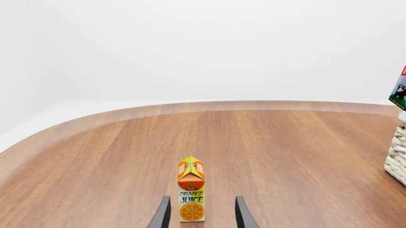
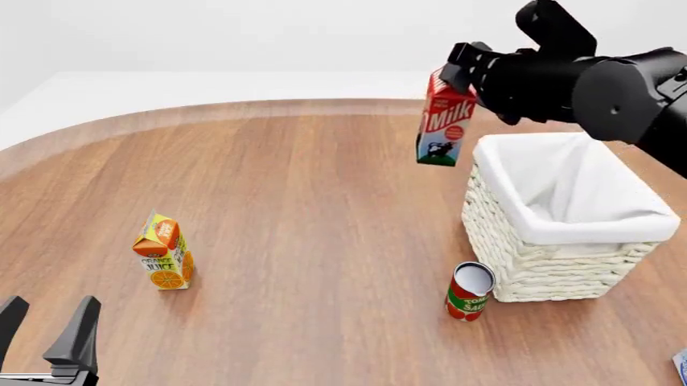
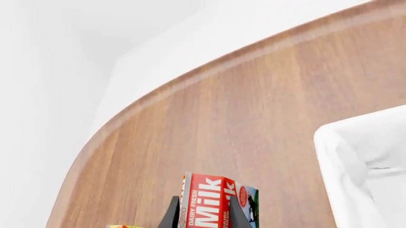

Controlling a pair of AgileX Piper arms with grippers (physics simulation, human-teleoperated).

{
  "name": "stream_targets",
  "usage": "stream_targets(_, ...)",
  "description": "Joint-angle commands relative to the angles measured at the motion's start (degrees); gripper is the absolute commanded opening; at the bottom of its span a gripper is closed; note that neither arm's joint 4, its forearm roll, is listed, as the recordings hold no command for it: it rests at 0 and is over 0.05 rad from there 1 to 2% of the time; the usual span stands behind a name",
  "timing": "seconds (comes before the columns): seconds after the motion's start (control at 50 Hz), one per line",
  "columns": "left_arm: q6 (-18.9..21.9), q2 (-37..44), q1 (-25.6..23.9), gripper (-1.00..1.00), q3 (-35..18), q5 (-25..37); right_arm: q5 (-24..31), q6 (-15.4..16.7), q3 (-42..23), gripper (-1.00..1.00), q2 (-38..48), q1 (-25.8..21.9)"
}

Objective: Pick the milk and place it in the basket.

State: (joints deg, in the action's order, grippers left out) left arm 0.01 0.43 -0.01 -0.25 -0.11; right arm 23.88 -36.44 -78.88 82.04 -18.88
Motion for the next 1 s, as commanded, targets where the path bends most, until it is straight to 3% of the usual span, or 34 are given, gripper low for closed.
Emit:
stream_targets(0.02, 0.0, 0.0, 0.0, 1.0, 0.0, 0.0, 0.5, -0.3, -1.6, -1.0, -2.0, 2.6)
stream_targets(1.0, 0.0, 0.0, 0.0, 1.0, 0.0, 0.0, 0.7, -0.6, 5.1, -1.0, -9.8, 17.6)
